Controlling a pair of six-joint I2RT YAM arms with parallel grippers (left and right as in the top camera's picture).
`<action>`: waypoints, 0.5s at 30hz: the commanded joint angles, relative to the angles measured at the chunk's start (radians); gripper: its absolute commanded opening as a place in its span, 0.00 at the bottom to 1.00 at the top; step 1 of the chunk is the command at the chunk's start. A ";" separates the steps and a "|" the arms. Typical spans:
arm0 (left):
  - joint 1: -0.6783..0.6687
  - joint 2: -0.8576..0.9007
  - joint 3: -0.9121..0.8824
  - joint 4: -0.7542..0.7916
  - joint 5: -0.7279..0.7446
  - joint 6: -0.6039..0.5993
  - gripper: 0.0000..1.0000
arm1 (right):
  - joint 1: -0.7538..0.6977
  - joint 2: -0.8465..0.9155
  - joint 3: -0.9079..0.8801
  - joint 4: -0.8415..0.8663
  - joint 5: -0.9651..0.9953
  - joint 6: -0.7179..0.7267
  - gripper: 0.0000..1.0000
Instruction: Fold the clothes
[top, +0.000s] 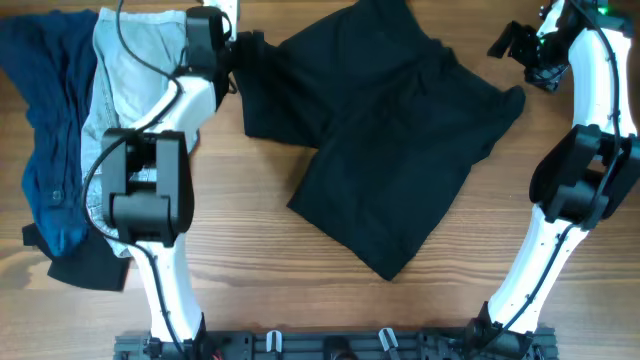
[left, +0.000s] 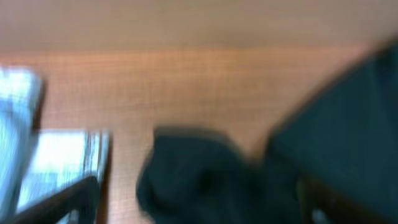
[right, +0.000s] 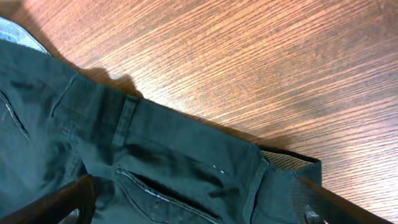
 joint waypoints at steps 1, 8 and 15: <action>-0.018 -0.237 0.050 -0.382 0.024 -0.151 1.00 | -0.014 -0.021 0.026 0.002 -0.024 0.033 1.00; -0.183 -0.378 -0.065 -1.048 0.138 -0.238 0.95 | -0.015 -0.021 0.026 -0.011 -0.036 -0.020 1.00; -0.243 -0.378 -0.402 -0.842 0.181 -0.265 0.72 | -0.015 -0.021 0.026 -0.011 -0.036 -0.023 1.00</action>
